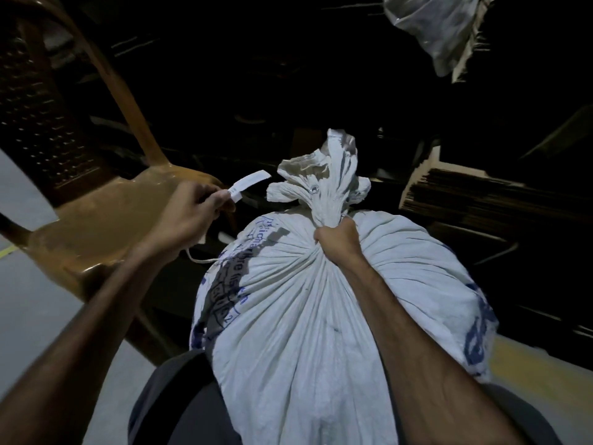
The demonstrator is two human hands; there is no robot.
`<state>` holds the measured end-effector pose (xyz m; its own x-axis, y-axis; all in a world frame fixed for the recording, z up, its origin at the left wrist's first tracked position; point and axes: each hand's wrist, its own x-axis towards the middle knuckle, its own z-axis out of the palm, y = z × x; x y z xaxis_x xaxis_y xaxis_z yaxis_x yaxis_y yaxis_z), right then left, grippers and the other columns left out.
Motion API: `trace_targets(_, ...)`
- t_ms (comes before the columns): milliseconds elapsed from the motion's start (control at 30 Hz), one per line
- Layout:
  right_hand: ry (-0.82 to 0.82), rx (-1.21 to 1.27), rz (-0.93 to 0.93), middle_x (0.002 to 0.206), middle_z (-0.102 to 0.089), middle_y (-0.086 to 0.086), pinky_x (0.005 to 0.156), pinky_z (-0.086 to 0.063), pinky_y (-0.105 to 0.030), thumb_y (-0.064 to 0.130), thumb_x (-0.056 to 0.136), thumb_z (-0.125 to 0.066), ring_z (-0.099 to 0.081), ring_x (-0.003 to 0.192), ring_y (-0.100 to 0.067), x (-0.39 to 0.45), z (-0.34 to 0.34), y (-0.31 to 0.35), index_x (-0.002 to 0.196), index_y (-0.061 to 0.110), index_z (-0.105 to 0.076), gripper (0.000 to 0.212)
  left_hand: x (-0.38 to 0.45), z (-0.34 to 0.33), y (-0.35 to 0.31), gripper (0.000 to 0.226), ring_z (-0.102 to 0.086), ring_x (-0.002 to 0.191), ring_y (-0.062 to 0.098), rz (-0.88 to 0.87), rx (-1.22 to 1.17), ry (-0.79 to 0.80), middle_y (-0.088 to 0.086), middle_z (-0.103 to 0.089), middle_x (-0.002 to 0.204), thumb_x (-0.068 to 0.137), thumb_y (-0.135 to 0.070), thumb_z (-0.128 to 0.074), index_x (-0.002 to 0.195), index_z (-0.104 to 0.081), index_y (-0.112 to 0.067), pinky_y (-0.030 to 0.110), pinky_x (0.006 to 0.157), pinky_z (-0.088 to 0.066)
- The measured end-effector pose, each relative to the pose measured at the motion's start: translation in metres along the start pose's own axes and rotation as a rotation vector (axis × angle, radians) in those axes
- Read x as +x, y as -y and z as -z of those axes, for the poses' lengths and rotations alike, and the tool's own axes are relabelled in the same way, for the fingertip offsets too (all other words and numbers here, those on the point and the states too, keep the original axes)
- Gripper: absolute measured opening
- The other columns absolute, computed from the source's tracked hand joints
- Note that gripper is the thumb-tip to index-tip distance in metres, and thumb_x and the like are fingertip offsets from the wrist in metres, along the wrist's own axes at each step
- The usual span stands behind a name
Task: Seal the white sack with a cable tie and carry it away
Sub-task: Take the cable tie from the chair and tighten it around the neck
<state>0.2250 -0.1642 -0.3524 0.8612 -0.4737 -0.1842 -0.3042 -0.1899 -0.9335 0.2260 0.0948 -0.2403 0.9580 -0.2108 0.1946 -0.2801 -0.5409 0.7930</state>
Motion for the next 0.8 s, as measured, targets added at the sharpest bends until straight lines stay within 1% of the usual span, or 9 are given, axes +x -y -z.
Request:
trace_targets(33, -0.007, 0.004, -0.003, 0.11, -0.08, -0.005, 0.094, -0.063, -0.049, 0.026, 0.056, -0.064, -0.074, 0.103, -0.033, 0.001, 0.0, -0.002, 0.11, 0.012, -0.072, 0.056, 0.003, 0.0, -0.009, 0.038, -0.035, 0.045, 0.015, 0.088, -0.144, 0.089, -0.001, -0.043, 0.053, 0.109, -0.026, -0.053, 0.081, -0.074, -0.01, 0.021, 0.04, -0.025)
trace_targets(100, -0.016, 0.012, -0.007, 0.108, -0.08, -0.006, 0.092, -0.063, -0.047, 0.028, 0.057, -0.064, -0.074, 0.101, -0.034, -0.004, 0.002, 0.002, 0.108, 0.012, -0.073, 0.054, 0.009, 0.004, -0.019, 0.039, -0.022, 0.05, 0.01, 0.191, -0.336, 0.239, 0.002, -0.029, 0.058, 0.11, -0.023, -0.049, 0.086, -0.072, -0.003, 0.017, 0.039, -0.018)
trace_targets(233, -0.017, 0.016, -0.015, 0.105, -0.08, -0.007, 0.088, -0.061, -0.046, 0.028, 0.058, -0.064, -0.074, 0.099, -0.036, -0.01, 0.004, 0.005, 0.105, 0.013, -0.073, 0.05, 0.017, 0.014, -0.031, 0.034, -0.026, 0.041, 0.007, 0.262, -0.425, 0.445, 0.002, -0.037, 0.06, 0.109, -0.025, -0.045, 0.093, -0.065, -0.002, 0.013, 0.034, -0.023)
trace_targets(300, -0.013, 0.013, -0.013, 0.101, -0.08, -0.005, 0.085, -0.06, -0.044, 0.027, 0.058, -0.064, -0.074, 0.099, -0.037, -0.011, 0.004, 0.005, 0.103, 0.012, -0.073, 0.048, 0.017, 0.022, -0.032, 0.03, -0.027, 0.041, 0.004, 0.299, -0.51, 0.488, -0.004, -0.036, 0.058, 0.106, -0.028, -0.046, 0.092, -0.062, -0.007, 0.013, 0.034, -0.02)
trace_targets(400, -0.012, 0.006, -0.001, 0.097, -0.079, -0.005, 0.085, -0.061, -0.045, 0.026, 0.059, -0.064, -0.074, 0.1, -0.038, -0.013, 0.005, 0.006, 0.1, 0.011, -0.073, 0.046, 0.026, 0.046, -0.031, 0.034, -0.019, 0.037, -0.002, 0.352, -0.661, 0.444, -0.012, -0.031, 0.051, 0.108, -0.029, -0.038, 0.088, -0.059, -0.012, 0.012, 0.031, -0.017)
trace_targets(500, -0.006, 0.005, 0.001, 0.098, -0.079, -0.005, 0.085, -0.061, -0.046, 0.028, 0.058, -0.064, -0.074, 0.099, -0.039, -0.013, 0.005, 0.005, 0.1, 0.011, -0.073, 0.046, 0.037, 0.04, -0.026, 0.026, -0.017, 0.036, -0.001, 0.422, -0.641, 0.427, -0.013, -0.03, 0.049, 0.105, -0.027, -0.044, 0.09, -0.059, -0.012, 0.012, 0.033, -0.014)
trace_targets(567, -0.001, 0.017, 0.007, 0.098, -0.079, -0.005, 0.087, -0.061, -0.047, 0.028, 0.059, -0.065, -0.074, 0.099, -0.039, -0.015, 0.005, 0.006, 0.101, 0.012, -0.072, 0.045, 0.037, 0.005, -0.013, 0.023, -0.023, 0.035, -0.001, 0.542, -0.612, 0.452, -0.012, -0.027, 0.05, 0.106, -0.022, -0.047, 0.091, -0.06, -0.01, 0.013, 0.033, -0.014)
trace_targets(667, -0.009, 0.053, 0.018, 0.098, -0.08, -0.001, 0.091, -0.063, -0.049, 0.028, 0.063, -0.067, -0.074, 0.098, -0.036, -0.023, 0.008, 0.009, 0.101, 0.017, -0.072, 0.04, 0.035, -0.065, 0.016, 0.031, -0.027, 0.036, 0.002, 0.705, -0.754, 0.458, -0.009, -0.029, 0.052, 0.112, -0.026, -0.039, 0.098, -0.058, -0.006, 0.014, 0.031, -0.019)
trace_targets(800, -0.043, 0.1, 0.017, 0.102, -0.078, 0.005, 0.095, -0.061, -0.05, 0.04, 0.063, -0.072, -0.073, 0.099, -0.03, -0.03, 0.011, 0.008, 0.108, 0.02, -0.071, 0.049, 0.041, -0.123, 0.016, 0.037, -0.036, 0.032, 0.001, 0.727, -0.782, 0.209, -0.002, -0.045, 0.052, 0.112, -0.022, -0.043, 0.083, -0.059, -0.005, 0.011, 0.031, -0.022)
